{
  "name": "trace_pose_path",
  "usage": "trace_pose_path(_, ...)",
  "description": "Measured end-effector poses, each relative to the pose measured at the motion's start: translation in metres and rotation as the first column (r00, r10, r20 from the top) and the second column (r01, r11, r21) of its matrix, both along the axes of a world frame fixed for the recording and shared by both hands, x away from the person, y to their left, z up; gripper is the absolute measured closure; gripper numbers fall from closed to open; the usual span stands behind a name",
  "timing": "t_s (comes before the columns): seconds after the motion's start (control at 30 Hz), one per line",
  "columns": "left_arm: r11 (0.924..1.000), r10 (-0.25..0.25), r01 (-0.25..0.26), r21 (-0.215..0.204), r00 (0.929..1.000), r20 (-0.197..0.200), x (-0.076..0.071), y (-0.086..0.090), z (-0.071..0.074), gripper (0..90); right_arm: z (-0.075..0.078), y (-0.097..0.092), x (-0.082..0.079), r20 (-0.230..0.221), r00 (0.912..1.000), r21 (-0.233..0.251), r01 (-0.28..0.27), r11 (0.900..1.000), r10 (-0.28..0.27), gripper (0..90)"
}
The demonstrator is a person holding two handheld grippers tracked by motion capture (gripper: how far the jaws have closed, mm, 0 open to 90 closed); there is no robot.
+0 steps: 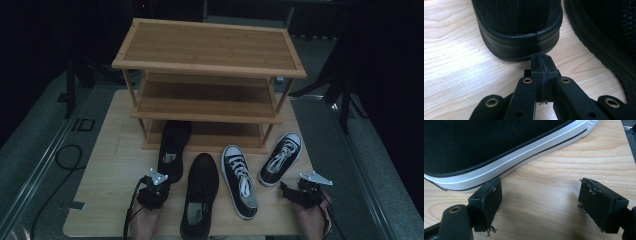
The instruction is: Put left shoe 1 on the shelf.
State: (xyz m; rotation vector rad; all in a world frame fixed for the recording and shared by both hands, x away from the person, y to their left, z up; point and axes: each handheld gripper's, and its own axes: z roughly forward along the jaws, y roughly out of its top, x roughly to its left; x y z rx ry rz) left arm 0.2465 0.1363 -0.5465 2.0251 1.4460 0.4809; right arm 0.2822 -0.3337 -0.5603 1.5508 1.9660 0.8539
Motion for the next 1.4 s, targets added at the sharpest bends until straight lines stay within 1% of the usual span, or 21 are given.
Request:
trace_pose_path(0.27,1.0,-0.001,0.001,-0.007,0.9999,0.017,0.004,-0.005,0.004,90.0,0.0,0.0,0.0,0.0,1.0,0.0,0.0,1.0,0.0,18.9)
trace_pose_path(0.43,0.9999,0.016,-0.016,-0.002,0.9994,0.032,0.009,-0.004,0.006,90.0,0.0,0.0,0.0,0.0,1.0,0.0,0.0,1.0,0.0,18.9)
trace_pose_path(0.5,0.9996,0.027,-0.027,0.005,0.9988,0.04,0.013,-0.003,0.008,90.0,0.0,0.0,0.0,0.0,1.0,0.0,0.0,1.0,0.0,18.9)
trace_pose_path(0.53,0.9996,0.029,-0.029,0.0,0.9987,0.043,0.016,-0.002,0.009,90.0,0.0,0.0,0.0,0.0,1.0,0.0,0.0,1.0,0.0,18.9)
trace_pose_path(0.6,0.9996,0.03,-0.03,0.003,0.9983,0.05,0.021,-0.001,0.012,90.0,0.0,0.0,0.0,0.0,1.0,0.0,0.0,1.0,0.0,18.9)
trace_pose_path(0.7,0.9995,0.025,-0.026,0.019,0.9988,0.042,0.028,-0.003,0.012,90.0,0.0,0.0,0.0,0.0,1.0,0.0,0.0,1.0,0.0,18.9)
trace_pose_path(0.8,0.9996,0.02,-0.021,0.021,0.9987,0.048,0.031,-0.005,0.012,90.0,0.0,0.0,0.0,0.0,1.0,0.0,0.0,1.0,0.0,18.9)
trace_pose_path(0.83,0.9996,0.018,-0.019,0.019,0.9982,0.057,0.032,-0.005,0.013,90.0,0.0,0.0,0.0,0.0,1.0,0.0,0.0,1.0,0.0,18.9)
trace_pose_path(1.03,0.9992,0.036,-0.038,0.017,0.9975,0.061,0.042,-0.003,0.014,90.0,0.0,0.0,0.0,0.0,1.0,0.0,0.0,1.0,0.0,18.9)
trace_pose_path(1.1,0.9994,0.032,-0.033,0.014,0.9977,0.06,0.045,-0.004,0.014,90.0,0.0,0.0,0.0,0.0,1.0,0.0,0.0,1.0,0.0,18.9)
trace_pose_path(1.17,0.9993,0.034,-0.035,0.015,0.9971,0.069,0.047,-0.006,0.015,90.0,0.0,0.0,0.0,0.0,1.0,0.0,0.0,1.0,0.0,18.9)
trace_pose_path(1.4,0.9985,0.049,-0.05,0.02,0.9958,0.078,0.058,-0.006,0.018,90.0,0.0,0.0,0.0,0.0,1.0,0.0,0.0,1.0,0.0,18.9)
